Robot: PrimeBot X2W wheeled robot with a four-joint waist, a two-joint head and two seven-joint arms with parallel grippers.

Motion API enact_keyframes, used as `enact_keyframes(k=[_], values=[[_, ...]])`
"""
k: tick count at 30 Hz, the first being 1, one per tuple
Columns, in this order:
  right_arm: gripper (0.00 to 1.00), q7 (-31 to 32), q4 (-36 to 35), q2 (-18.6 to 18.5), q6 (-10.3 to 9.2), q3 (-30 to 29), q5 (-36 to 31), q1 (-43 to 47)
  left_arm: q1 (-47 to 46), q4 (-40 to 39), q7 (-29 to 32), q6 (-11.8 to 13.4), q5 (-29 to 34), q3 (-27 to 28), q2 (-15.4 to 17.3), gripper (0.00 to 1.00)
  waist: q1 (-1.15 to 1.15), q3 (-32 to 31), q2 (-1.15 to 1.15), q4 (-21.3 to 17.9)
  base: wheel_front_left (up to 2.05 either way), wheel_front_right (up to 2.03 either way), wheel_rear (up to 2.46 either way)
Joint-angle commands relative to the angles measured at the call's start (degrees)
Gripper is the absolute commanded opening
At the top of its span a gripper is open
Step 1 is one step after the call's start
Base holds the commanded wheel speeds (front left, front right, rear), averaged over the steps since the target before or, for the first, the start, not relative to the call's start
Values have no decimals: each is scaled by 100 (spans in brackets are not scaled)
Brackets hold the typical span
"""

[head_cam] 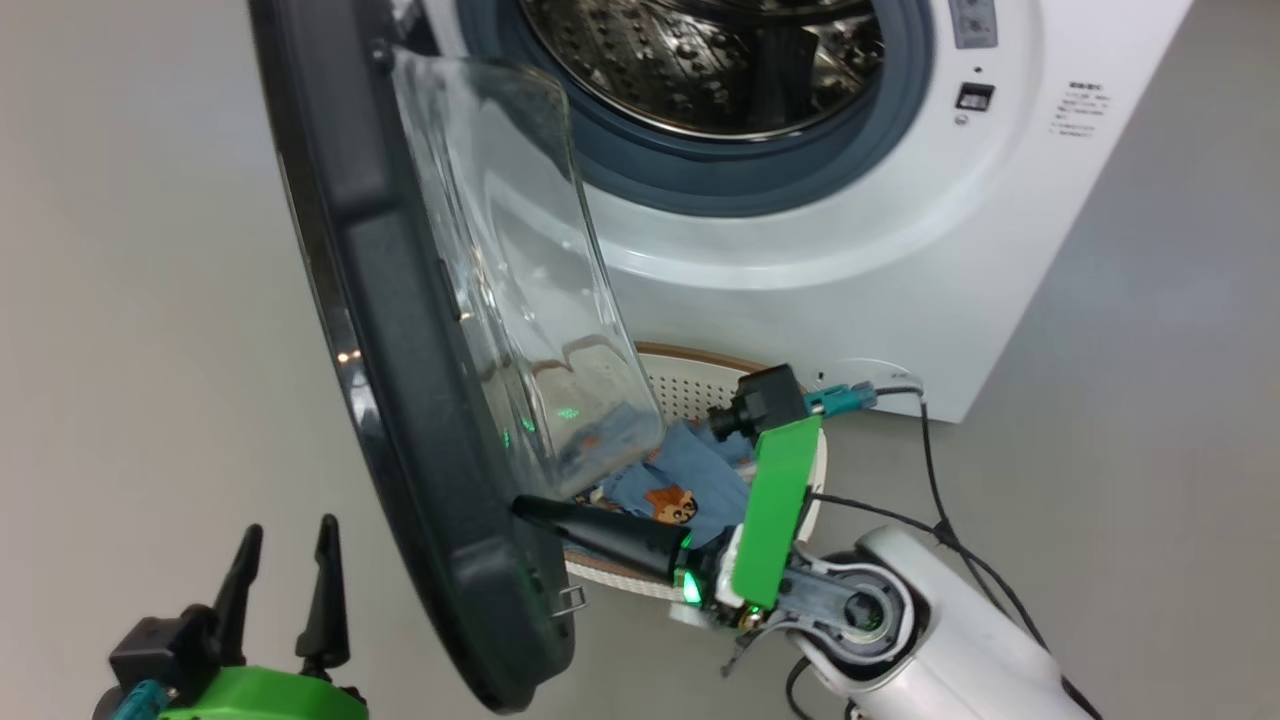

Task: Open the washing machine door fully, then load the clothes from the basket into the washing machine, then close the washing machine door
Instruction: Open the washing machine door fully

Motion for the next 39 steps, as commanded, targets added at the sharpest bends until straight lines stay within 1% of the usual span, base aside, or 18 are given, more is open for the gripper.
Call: enact_keyframes(k=[1,5,9,12,15,18,20,21,22,24,25,27,29,30,32,34,37,39], values=[[0,-244,-105,219,10,304,114,-181,-81,-179,-52,-17,-51,82,110,100,0,-190,0,234,0,0,0],[0,-704,-1,219,10,703,309,-319,-83,-198,-52,-17,-55,-30,99,100,0,-276,0,351,0,0,0],[0,-1033,70,220,10,964,469,-393,-62,-177,-52,-17,-58,-57,95,100,0,-342,0,426,0,0,0],[0,-1229,57,220,10,1036,534,-407,-35,-179,-52,-17,-37,-39,92,100,0,-390,0,431,0,0,0],[0,-1354,4,220,10,1036,534,-374,13,-206,-52,-17,-4,44,93,100,0,-422,0,347,0,0,0],[0,-1506,-87,220,10,970,270,-322,81,-218,-52,-17,27,128,103,100,0,-482,0,221,0,0,0],[67,-1779,-195,220,10,896,-240,-259,137,-227,-52,-17,51,195,133,100,0,-545,0,112,0,0,0],[67,-1779,-195,220,10,896,-240,-259,137,-227,-52,-17,51,195,133,100,0,-545,0,112,0,0,0],[100,-1904,-241,209,10,882,-488,-209,168,-232,-52,-17,52,257,154,100,0,-565,0,41,0,0,0],[100,-2334,-367,88,10,849,-1024,-136,242,-238,-52,-17,62,395,196,100,0,-612,0,-116,0,0,0],[100,-2670,-422,-34,10,838,-1352,-120,275,-236,-52,-17,81,434,220,100,0,-642,0,-182,0,0,0],[100,-3578,-370,-379,10,903,-2120,-85,323,-245,-52,-17,134,468,265,100,0,-698,0,-277,0,0,0],[100,-4441,-210,-746,10,975,-2642,28,344,-245,-52,-17,185,494,306,100,0,-765,0,-338,0,0,0],[100,-4638,-119,-928,10,960,-2857,95,354,-240,-52,-17,204,511,325,100,0,-800,0,-366,0,0,0],[100,-4756,61,-1233,10,699,-3346,260,375,-243,-52,-17,221,575,351,100,0,-847,0,-441,0,0,0],[100,-4765,23,-1334,10,-3,-3983,516,417,-274,-52,-17,227,671,372,100,0,-856,0,-549,0,0,0],[100,-4767,-141,-1303,10,-901,-4947,1009,499,-301,-52,-17,248,755,405,100,0,-860,0,-711,0,0,0],[100,-4768,-284,-1218,10,-1474,-5571,1293,554,-307,-52,-17,257,799,420,100,0,-864,0,-807,0,0,0]])
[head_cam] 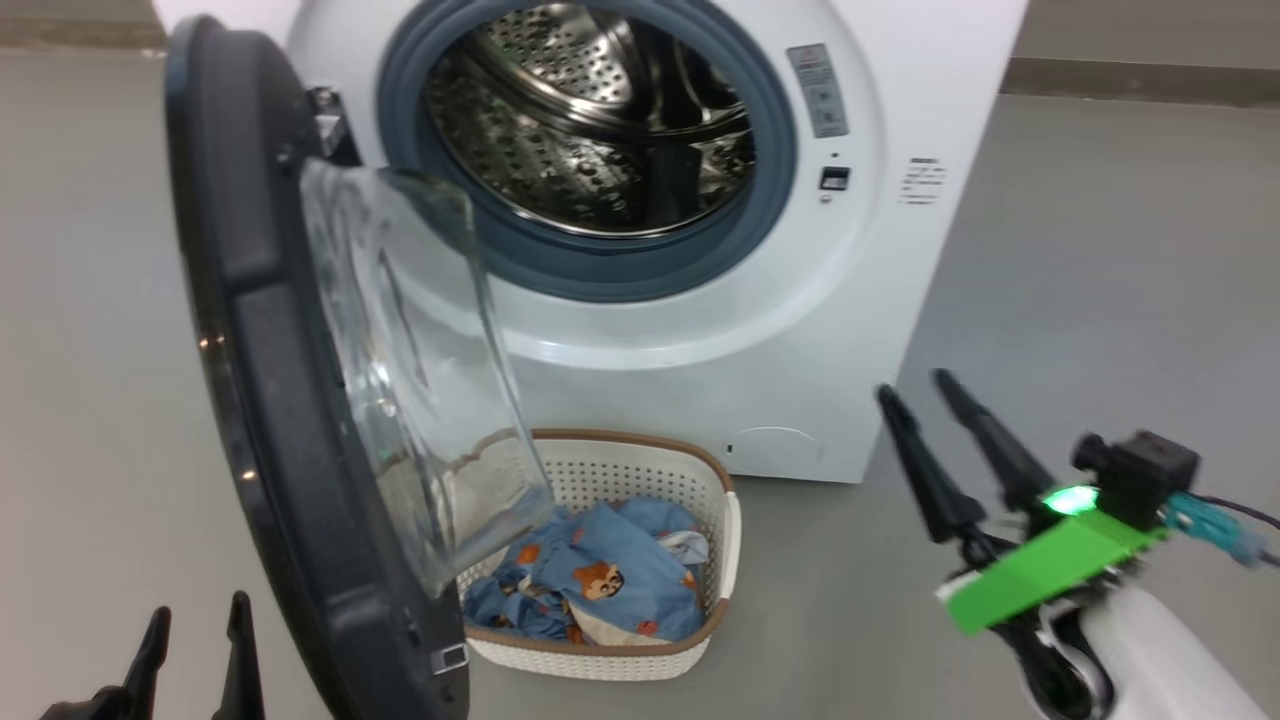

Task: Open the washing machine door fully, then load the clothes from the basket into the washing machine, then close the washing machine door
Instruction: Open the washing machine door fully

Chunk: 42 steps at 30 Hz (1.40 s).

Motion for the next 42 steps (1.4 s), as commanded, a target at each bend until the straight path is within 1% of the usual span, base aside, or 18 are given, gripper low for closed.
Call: enact_keyframes(k=[1,2,5,7,8,10,13,16,22,25,34,37,42], values=[[100,-66,-234,36,9,-226,-543,168,-83,-158,-54,-17,70,232,169,100,0,-41,0,-184,0,0,0],[100,-66,-301,90,9,-476,-939,297,-60,-163,-54,-17,76,248,169,100,0,-46,0,-217,0,0,0],[100,-67,-513,370,9,-1184,-1768,691,-17,-173,-54,-17,84,282,166,100,0,-48,0,-260,0,0,0],[100,-67,-621,563,9,-1548,-2078,939,13,-180,-54,-17,87,296,159,100,0,-61,0,-269,0,0,0],[100,-67,-671,604,9,-1670,-2262,1052,33,-184,-54,-17,90,298,155,100,0,-68,0,-268,0,0,0],[100,-67,-699,755,9,-1947,-2446,1276,62,-177,-54,-17,87,313,155,100,0,-83,0,-262,0,0,0],[100,-67,-733,883,9,-2242,-2772,1567,67,-144,-54,-17,79,353,172,100,0,-105,0,-249,0,0,0],[100,-67,-742,1009,9,-2442,-2996,1805,89,-145,-54,-17,82,403,169,100,0,-129,0,-262,0,0,0],[100,-67,-687,1248,9,-2769,-3232,2141,217,-189,-54,-17,99,565,113,100,0,-176,0,-346,0,0,0],[100,-67,-623,1343,9,-2973,-3185,2249,268,-191,-54,-17,88,629,78,100,0,-187,0,-388,0,0,0],[100,-67,-473,1422,9,-3349,-3416,2452,345,-201,-54,-17,83,648,21,100,0,-188,0,-454,0,0,0],[100,-68,-402,1428,9,-3370,-3576,2483,371,-219,-54,-17,70,691,-4,100,0,-181,0,-488,0,0,0],[100,-68,-326,1427,9,-3382,-3608,2471,377,-212,-54,-17,80,681,-30,100,0,-175,0,-487,0,0,0]])
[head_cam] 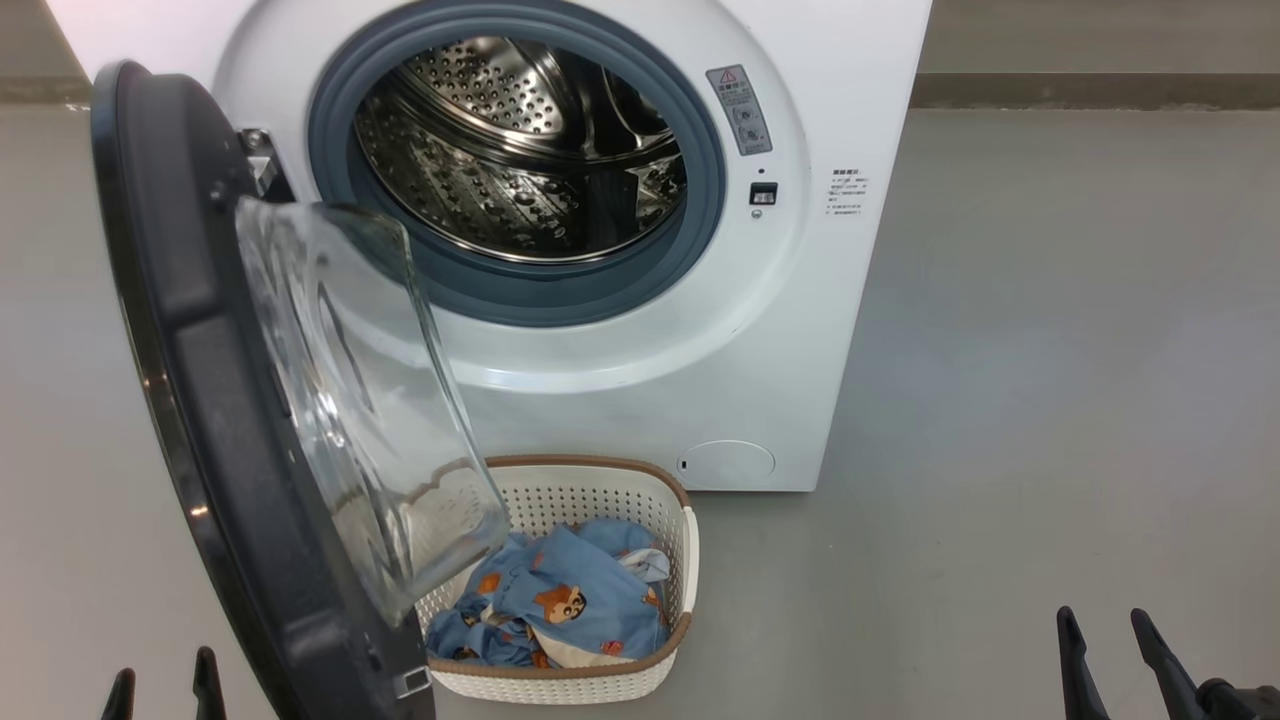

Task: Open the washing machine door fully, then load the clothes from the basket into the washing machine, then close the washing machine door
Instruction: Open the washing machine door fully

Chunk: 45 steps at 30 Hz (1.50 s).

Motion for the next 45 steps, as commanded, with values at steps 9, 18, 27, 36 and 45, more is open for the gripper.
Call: enact_keyframes(k=[9,18,27,36,45], values=[[100,-45,-33,-91,9,173,-48,-88,-120,-138,-54,-17,42,194,51,100,0,8,0,48,0,0,0],[100,-45,-27,-116,9,146,-37,-103,-131,-57,-54,-17,5,293,12,0,0,-23,0,91,0,0,0],[100,-45,-141,-112,9,84,-42,-63,-259,-306,-54,68,29,1103,-117,0,0,-67,0,145,0,0,0],[100,-45,-197,-87,9,-49,-66,16,-506,-1589,-54,471,15,1651,-201,0,0,-145,0,341,0,0,0],[100,-45,-206,-73,9,-44,-84,67,-664,-3479,-54,789,294,513,-204,0,0,-242,0,674,0,0,0]])
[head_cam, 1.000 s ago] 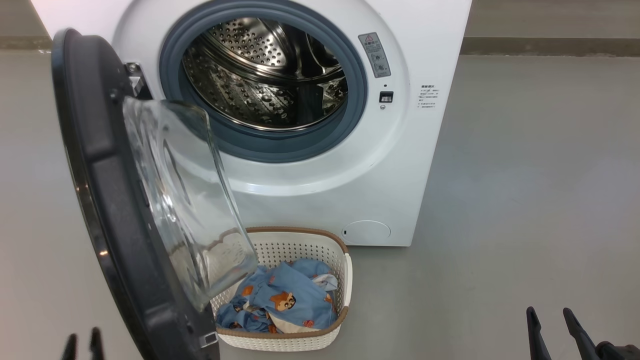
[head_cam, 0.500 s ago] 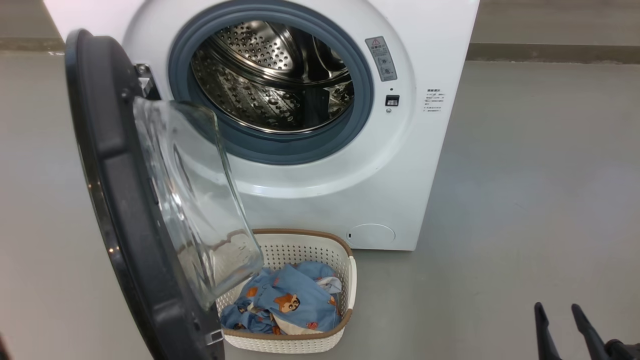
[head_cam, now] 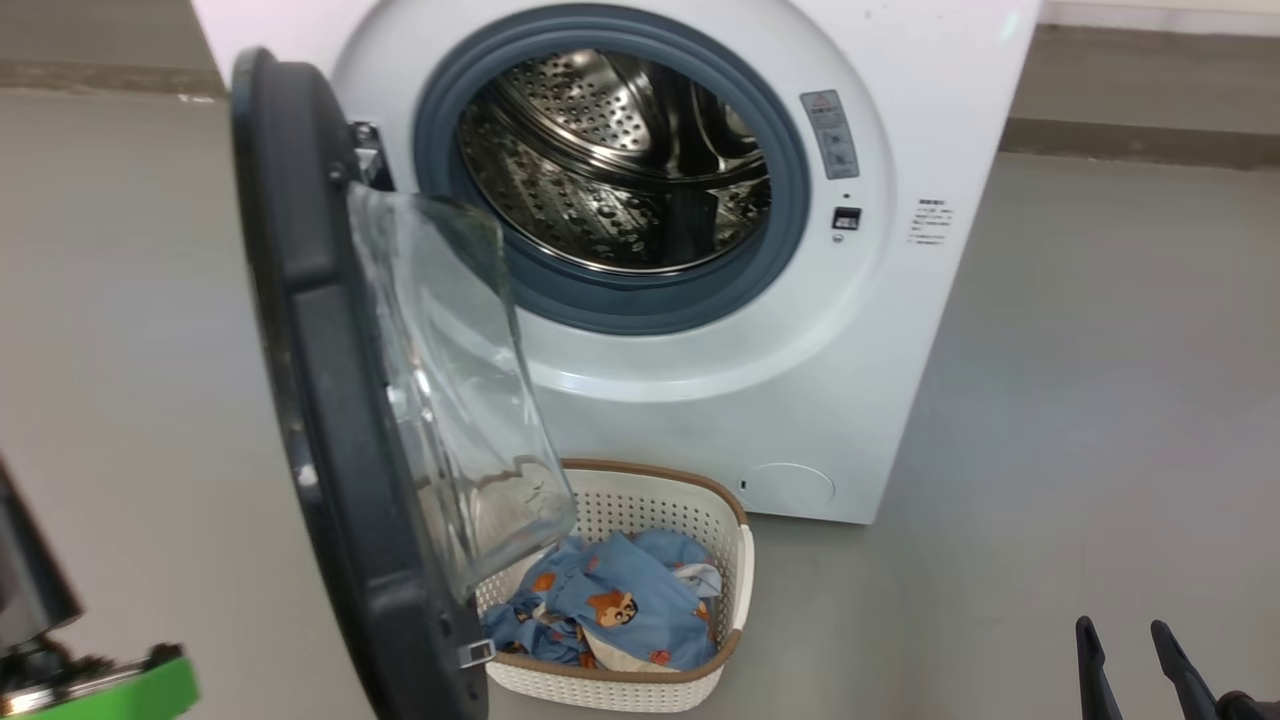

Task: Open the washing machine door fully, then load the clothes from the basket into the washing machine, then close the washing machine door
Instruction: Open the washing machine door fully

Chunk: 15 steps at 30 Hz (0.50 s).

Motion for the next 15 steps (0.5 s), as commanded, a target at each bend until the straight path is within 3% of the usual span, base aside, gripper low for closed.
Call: enact_keyframes(k=[1,9,15], values=[[100,-45,-147,-89,9,134,-81,-39,-265,-363,-34,60,77,-9,110,0,0,-48,0,115,0,0,0],[100,-45,-106,-82,9,132,-55,-17,-265,-1479,198,-81,159,-1256,110,0,0,-87,0,280,0,0,0],[100,-45,-80,-73,9,121,-32,-2,-181,-1633,708,-281,-100,-2708,110,0,0,-68,0,365,0,0,0]])
